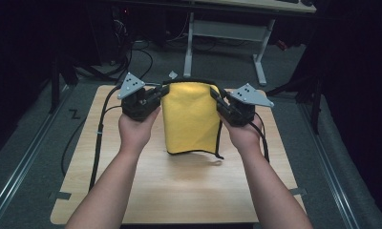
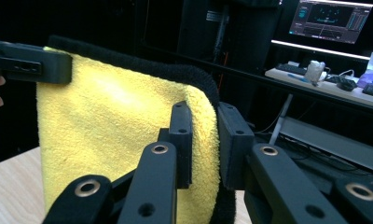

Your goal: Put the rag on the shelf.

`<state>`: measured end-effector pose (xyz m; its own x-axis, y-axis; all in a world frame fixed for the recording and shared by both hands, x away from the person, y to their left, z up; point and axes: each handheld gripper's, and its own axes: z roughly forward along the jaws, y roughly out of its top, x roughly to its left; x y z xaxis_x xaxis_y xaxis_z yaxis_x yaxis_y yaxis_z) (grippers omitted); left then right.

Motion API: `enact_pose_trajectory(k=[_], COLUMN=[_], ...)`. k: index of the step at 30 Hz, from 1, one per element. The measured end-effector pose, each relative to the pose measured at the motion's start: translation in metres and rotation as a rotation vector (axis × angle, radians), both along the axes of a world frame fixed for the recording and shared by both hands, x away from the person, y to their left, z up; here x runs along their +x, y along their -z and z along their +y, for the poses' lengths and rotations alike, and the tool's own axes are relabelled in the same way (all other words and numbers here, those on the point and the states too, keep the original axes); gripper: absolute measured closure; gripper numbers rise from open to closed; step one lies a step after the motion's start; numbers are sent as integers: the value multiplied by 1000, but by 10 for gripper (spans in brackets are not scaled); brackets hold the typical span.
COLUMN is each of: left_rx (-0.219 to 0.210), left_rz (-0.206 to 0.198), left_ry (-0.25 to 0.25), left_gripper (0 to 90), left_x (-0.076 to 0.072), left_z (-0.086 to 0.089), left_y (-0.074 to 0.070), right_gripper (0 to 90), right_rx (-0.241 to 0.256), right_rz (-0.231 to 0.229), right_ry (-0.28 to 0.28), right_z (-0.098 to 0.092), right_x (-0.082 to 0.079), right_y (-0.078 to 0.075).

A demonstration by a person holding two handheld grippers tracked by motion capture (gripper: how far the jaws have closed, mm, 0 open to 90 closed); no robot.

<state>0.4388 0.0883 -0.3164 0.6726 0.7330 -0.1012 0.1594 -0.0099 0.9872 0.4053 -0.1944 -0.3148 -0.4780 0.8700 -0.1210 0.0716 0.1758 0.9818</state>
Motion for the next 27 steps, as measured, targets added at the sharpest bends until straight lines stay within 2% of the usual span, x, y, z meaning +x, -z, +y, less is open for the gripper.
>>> enact_pose_trajectory(k=[1,6,8,13,14,15,16,17,19,20,21,24,26,27], left_rx=[0,26,24,38,38,46,46,58,75,75,89,124,136,164], left_rz=[0,-17,-19,-3,-3,2,2,18,41,41,65,95,97,117], left_ry=[0,-10,-6,-24,-24,-25,-25,-20,-22,-22,-25,-25,-23,-19], left_gripper=[843,843,843,842,842,841,842,843,844,844,844,844,844,844], left_x=[0,19,26,49,49,58,58,68,78,78,86,96,98,102], left_z=[0,-2,-2,-6,-6,-8,-8,-10,-12,-12,-14,-16,-17,-19], left_y=[0,-1,-1,3,3,6,6,10,16,16,23,37,42,49], right_gripper=[785,785,786,786,786,786,785,786,786,786,786,786,786,786], right_rx=[0,10,9,-5,-5,-21,-25,-30,-44,-52,-58,-80,-114,-125], right_rz=[0,18,26,28,28,32,38,56,86,94,105,125,131,138], right_ry=[0,2,7,8,8,10,10,7,10,12,9,5,12,7], right_z=[0,0,-1,-3,-3,-4,-5,-7,-8,-9,-10,-11,-10,-11], right_x=[0,21,29,48,48,56,60,65,76,81,85,95,100,102], right_y=[0,2,2,2,2,3,4,4,7,10,13,22,28,31])
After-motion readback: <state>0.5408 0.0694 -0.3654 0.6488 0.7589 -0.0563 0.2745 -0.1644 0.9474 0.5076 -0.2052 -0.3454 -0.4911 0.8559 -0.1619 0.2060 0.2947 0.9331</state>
